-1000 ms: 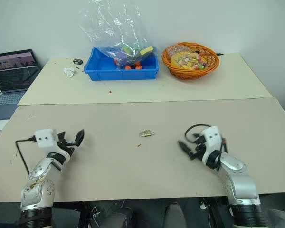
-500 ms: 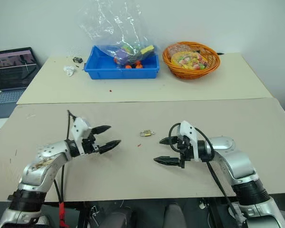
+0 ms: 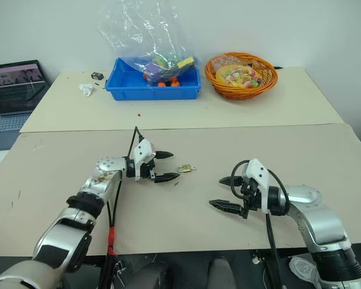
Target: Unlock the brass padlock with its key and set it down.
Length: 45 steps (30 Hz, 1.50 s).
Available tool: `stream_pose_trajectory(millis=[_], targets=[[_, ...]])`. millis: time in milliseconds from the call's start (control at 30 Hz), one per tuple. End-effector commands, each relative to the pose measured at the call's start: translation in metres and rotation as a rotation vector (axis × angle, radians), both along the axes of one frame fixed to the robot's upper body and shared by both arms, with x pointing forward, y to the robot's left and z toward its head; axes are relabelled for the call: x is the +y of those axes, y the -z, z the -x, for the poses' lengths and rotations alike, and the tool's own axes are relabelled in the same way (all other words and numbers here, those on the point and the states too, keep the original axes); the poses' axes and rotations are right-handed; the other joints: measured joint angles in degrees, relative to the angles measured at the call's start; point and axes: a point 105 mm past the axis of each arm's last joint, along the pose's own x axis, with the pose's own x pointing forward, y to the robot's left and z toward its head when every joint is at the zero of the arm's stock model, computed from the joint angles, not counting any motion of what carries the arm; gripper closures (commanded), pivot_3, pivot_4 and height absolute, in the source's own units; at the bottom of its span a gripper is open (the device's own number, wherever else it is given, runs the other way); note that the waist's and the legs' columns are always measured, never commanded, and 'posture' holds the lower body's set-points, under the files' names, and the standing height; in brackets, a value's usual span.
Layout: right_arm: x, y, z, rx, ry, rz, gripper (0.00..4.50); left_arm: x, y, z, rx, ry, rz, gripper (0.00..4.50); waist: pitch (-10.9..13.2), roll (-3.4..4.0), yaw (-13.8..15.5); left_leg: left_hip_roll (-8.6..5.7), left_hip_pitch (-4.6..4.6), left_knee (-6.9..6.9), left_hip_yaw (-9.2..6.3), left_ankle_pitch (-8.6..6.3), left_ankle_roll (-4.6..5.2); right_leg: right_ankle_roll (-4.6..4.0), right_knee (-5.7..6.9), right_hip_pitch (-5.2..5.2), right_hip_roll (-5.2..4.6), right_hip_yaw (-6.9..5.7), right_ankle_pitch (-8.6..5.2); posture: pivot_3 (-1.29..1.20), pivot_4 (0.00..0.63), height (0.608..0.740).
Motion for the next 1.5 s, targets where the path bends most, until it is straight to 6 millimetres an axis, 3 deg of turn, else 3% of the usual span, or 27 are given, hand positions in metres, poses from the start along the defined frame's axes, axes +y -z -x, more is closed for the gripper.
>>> stream_pose_trajectory(millis=[33,300,667,700,733,1000,1267,1400,1500], targets=[[-0.001,-0.016,0.000,-0.064,0.030,-0.019,0.08,-0.014,-0.007,-0.004,-0.009,0.038,0.014,0.10,0.0,-0.02,0.0,0.00,0.00,0.01,0.01,0.00,0.01,0.01,0.00,0.00,0.00,0.00,0.00,0.00,0.150,0.740],[-0.005,-0.022,0.003,-0.092,0.093,-0.037,0.08,-0.024,0.017,-0.005,0.050,0.009,-0.030,0.10,0.0,-0.06,0.1,-0.02,0.02,0.11,0.02,-0.02,0.03,0.04,0.02,0.05,0.00,0.02,0.02,0.00,0.150,0.740],[-0.006,-0.027,0.000,-0.104,0.114,-0.044,0.08,-0.030,0.027,-0.001,0.062,0.036,-0.072,0.10,0.0,-0.05,0.2,-0.03,0.14,0.25,0.01,-0.03,0.06,0.10,0.05,0.25,0.01,0.01,0.06,0.00,0.150,0.740],[-0.006,-0.027,0.000,-0.105,0.116,-0.045,0.00,-0.030,0.028,0.000,0.064,0.042,-0.071,0.62,0.0,-0.05,0.1,-0.03,0.14,0.25,0.01,-0.03,0.06,0.11,0.05,0.26,0.01,0.01,0.06,0.00,0.150,0.740],[-0.006,-0.027,0.000,-0.105,0.116,-0.045,0.00,-0.031,0.029,0.001,0.067,0.047,-0.072,0.76,0.0,-0.05,0.1,-0.04,0.14,0.26,0.01,-0.04,0.08,0.11,0.04,0.26,0.01,0.01,0.06,0.00,0.150,0.740],[-0.005,-0.027,0.000,-0.109,0.130,-0.047,0.00,-0.031,0.031,0.001,0.081,0.045,-0.072,3.68,0.0,-0.05,0.1,-0.04,0.14,0.26,0.01,-0.05,0.09,0.11,0.03,0.26,0.01,0.01,0.06,0.00,0.150,0.740],[-0.004,-0.027,-0.004,-0.120,0.141,-0.041,0.00,-0.022,0.025,-0.003,0.028,-0.001,-0.045,3.69,0.0,-0.04,0.0,-0.03,0.14,0.28,0.01,-0.05,0.09,0.11,0.05,0.26,0.01,0.01,0.06,0.00,0.150,0.740],[-0.005,-0.026,-0.008,-0.121,0.166,-0.036,0.00,-0.011,-0.006,-0.006,-0.179,-0.029,0.024,3.69,0.0,-0.04,-0.4,-0.02,0.14,0.28,0.01,-0.05,0.09,0.11,0.05,0.25,0.01,0.02,0.06,0.00,0.150,0.740],[-0.005,-0.027,-0.013,-0.133,0.193,-0.030,0.00,-0.001,-0.025,0.003,-0.316,-0.051,0.049,3.69,0.0,-0.04,-0.6,0.11,0.03,0.24,0.07,-0.05,0.09,0.10,0.09,0.03,0.03,0.13,0.06,0.00,0.150,0.740]])
